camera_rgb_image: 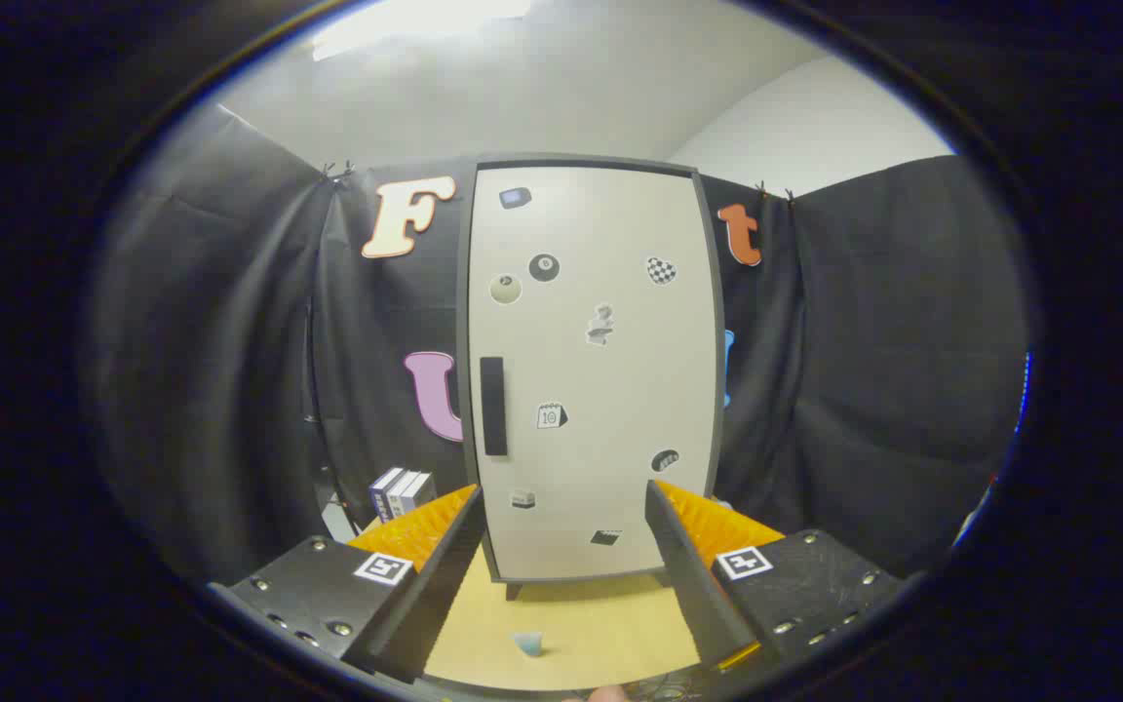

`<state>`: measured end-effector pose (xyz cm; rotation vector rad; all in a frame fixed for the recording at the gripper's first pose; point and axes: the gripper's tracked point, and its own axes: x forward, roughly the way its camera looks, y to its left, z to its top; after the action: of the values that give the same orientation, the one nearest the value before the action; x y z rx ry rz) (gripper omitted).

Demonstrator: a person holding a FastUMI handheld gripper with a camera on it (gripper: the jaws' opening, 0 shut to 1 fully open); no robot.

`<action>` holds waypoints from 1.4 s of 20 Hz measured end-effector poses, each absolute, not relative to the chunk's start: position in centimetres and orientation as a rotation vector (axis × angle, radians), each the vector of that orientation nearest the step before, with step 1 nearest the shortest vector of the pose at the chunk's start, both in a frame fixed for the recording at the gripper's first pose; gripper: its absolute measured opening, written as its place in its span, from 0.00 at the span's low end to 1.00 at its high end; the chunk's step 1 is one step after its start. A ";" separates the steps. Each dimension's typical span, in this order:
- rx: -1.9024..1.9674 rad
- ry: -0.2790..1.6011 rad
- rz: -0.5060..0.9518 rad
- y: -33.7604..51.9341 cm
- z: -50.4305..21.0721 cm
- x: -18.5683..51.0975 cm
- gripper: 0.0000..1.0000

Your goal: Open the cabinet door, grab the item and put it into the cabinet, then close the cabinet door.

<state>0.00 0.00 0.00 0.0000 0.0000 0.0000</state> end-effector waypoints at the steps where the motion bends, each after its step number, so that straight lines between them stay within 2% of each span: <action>1: 0.001 0.001 0.001 0.1 0.1 0.0 0.97; 28: -0.002 0.029 0.014 0.4 -0.3 1.9 0.98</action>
<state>1.86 0.42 -0.31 -0.0024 0.0289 0.0137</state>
